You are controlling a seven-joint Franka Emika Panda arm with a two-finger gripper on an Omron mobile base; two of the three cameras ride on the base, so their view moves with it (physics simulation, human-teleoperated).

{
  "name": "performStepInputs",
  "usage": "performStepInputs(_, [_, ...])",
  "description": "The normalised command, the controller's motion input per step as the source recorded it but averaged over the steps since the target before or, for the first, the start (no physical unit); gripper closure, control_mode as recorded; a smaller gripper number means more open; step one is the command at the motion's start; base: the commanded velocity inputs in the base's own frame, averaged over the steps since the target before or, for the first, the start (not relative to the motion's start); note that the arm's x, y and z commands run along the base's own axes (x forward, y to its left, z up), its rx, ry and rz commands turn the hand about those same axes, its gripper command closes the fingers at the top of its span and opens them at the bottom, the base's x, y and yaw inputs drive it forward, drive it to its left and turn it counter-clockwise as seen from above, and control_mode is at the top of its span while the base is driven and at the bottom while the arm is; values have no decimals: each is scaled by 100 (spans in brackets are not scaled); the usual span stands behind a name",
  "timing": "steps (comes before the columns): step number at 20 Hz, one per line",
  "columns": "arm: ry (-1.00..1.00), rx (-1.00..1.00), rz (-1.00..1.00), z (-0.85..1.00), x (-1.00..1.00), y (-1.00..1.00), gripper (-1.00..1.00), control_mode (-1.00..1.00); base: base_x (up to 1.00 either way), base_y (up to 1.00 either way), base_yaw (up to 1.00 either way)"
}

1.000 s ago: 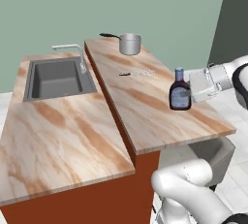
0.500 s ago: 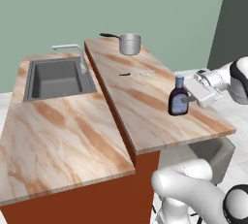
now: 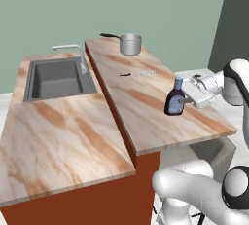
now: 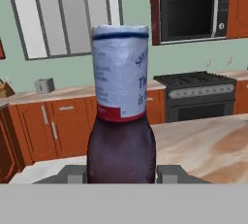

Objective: Move the condiment bottle and oil and vinegar bottle from the cabinet to the dining counter.

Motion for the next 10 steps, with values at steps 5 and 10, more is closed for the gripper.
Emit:
performStepInputs(5, [-2, -11, -3, -10, 19, 0, 100, -100, 0, 0, 0])
performStepInputs(10, [-2, -21, 0, -16, 15, 0, 100, -100, 0, 0, 0])
